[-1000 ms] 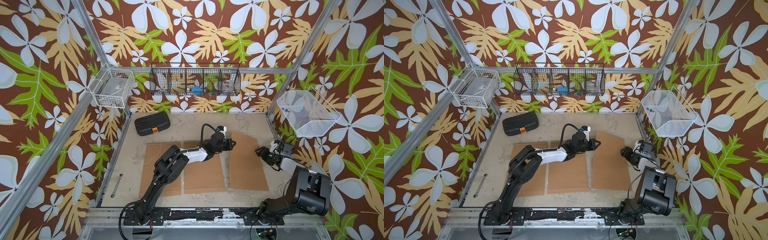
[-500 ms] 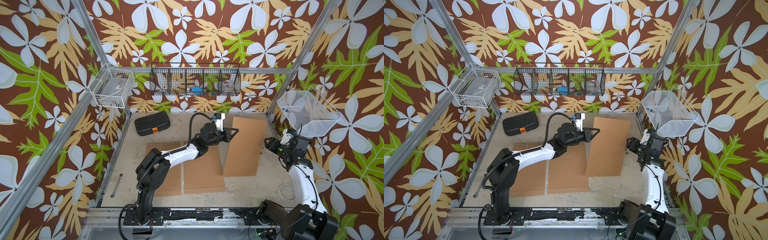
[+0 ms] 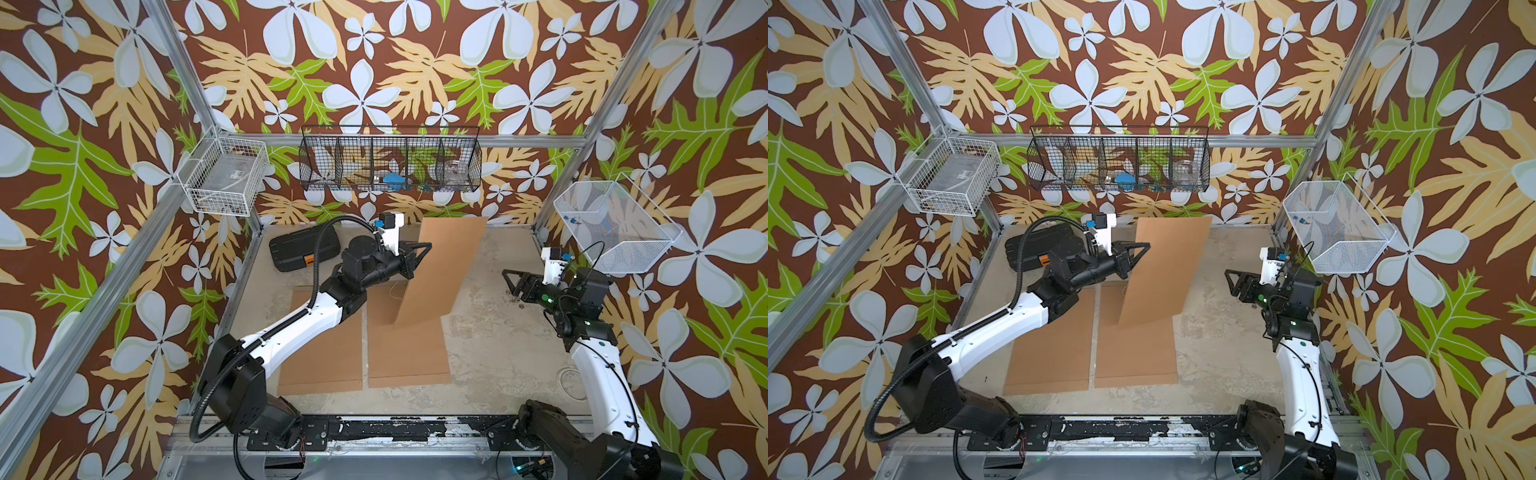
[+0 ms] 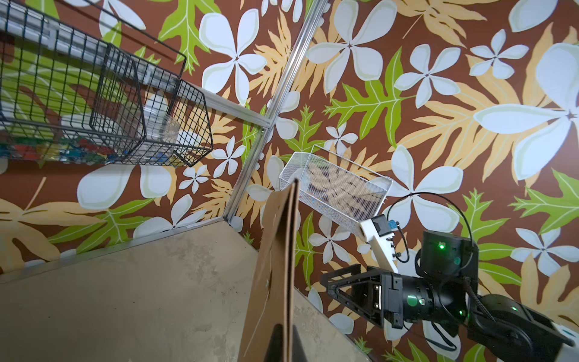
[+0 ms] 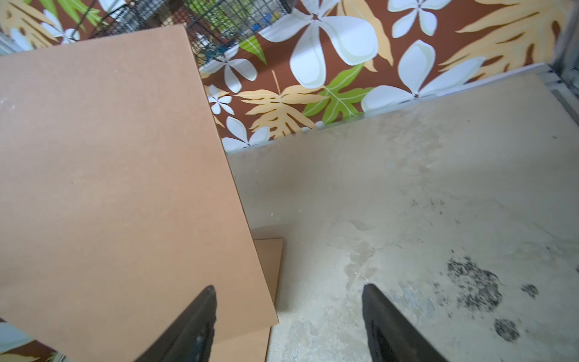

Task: Open the file bag
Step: Pick up the file bag from the center of the board.

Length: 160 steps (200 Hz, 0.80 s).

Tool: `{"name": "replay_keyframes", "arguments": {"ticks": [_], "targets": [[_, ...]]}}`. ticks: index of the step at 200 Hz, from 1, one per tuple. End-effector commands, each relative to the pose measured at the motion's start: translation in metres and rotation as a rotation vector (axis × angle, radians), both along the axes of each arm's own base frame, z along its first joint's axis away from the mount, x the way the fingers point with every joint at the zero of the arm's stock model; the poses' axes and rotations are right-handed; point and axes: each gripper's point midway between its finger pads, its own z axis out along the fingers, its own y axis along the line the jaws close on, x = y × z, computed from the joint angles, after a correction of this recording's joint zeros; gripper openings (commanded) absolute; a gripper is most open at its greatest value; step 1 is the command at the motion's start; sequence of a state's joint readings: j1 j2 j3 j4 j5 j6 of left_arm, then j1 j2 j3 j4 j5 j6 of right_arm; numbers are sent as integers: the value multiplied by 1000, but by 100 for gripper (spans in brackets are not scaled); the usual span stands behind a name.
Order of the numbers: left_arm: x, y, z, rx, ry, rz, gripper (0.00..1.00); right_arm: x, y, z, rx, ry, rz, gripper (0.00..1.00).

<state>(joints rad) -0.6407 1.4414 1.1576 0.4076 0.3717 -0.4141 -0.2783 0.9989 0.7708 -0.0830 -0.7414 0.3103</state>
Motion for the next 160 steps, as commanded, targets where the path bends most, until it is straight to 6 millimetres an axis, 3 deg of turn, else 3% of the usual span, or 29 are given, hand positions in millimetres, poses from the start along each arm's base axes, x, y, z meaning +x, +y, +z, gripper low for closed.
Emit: {"name": "replay_keyframes", "arguments": {"ticks": [1, 59, 106, 160], "targets": [[-7, 18, 12, 0, -43, 5, 0, -3, 26, 20, 25, -90, 139, 76], [-42, 35, 24, -51, -49, -102, 0, -16, 93, 39, 18, -203, 407, 79], [-58, 51, 31, -132, -67, -156, 0, -24, 115, 46, 65, -220, 541, 81], [-68, 63, 43, -247, -80, -229, 0, -23, 137, 38, 67, -190, 621, 81]]}}
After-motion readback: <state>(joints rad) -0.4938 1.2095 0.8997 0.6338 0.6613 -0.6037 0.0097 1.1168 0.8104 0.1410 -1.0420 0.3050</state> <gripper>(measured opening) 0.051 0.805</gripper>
